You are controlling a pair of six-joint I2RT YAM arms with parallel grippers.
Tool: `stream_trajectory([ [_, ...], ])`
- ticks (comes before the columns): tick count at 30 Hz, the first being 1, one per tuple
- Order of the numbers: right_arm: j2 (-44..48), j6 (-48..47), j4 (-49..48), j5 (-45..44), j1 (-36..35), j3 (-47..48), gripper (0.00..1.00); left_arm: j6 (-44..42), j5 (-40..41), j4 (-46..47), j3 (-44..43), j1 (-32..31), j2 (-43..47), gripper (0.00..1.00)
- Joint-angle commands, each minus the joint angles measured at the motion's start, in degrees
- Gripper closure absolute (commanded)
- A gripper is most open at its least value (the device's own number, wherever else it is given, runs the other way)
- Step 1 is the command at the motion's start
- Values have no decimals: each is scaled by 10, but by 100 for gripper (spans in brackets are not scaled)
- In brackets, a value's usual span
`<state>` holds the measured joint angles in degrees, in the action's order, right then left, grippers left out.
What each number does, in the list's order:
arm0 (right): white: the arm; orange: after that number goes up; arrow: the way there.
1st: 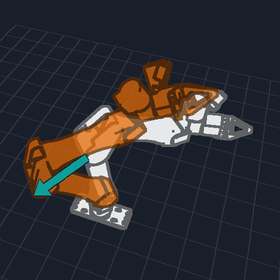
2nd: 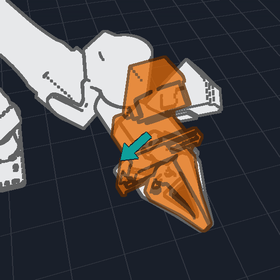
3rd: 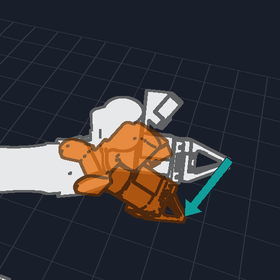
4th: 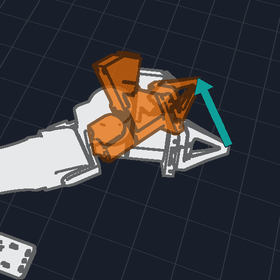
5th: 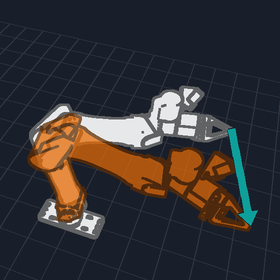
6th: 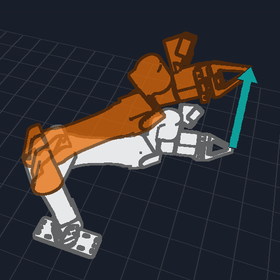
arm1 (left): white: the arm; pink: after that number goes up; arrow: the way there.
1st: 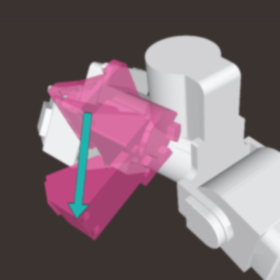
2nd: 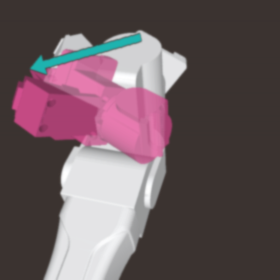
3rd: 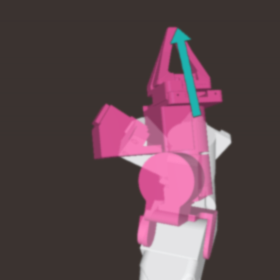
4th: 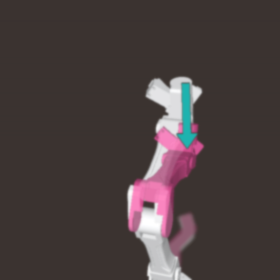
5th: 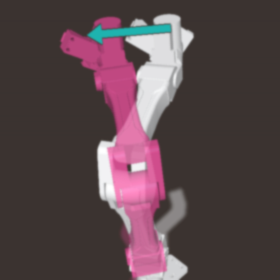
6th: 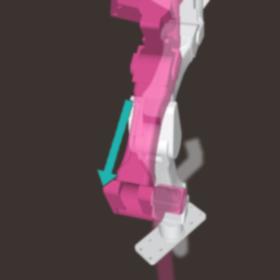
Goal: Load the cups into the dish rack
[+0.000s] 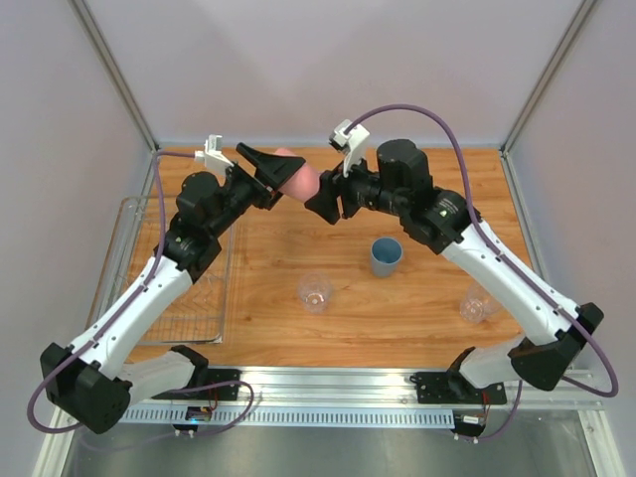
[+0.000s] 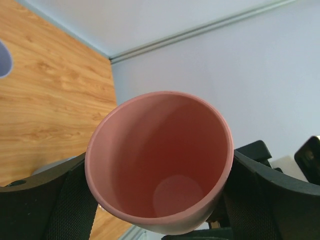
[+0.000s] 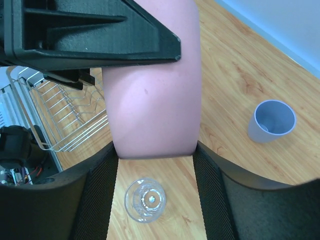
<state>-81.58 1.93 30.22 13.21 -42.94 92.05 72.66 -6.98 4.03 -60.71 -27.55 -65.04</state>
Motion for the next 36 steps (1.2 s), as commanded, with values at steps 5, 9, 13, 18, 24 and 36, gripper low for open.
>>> stream_trajectory([
  [5, 63, 3, -18, -45, 9, 4, 99, -103, -28, -24, 2, 9, 18, 0],
  [9, 84, 1, -9, -54, 9, -18, 99, -134, -39, -24, -23, 32, 35, 0],
  [13, 97, 20, -21, -61, 9, -32, 99, -141, -55, -18, -35, 34, 40, 2],
  [18, 94, 73, 43, -114, 18, 1, 89, -280, -30, -153, -82, 34, 24, 12],
  [24, 78, 104, 158, -164, 44, -21, 77, -445, 63, -300, -105, 34, 18, 13],
  [36, 10, 170, 183, -103, 212, -6, 47, -517, 66, -342, -122, 34, -30, 8],
])
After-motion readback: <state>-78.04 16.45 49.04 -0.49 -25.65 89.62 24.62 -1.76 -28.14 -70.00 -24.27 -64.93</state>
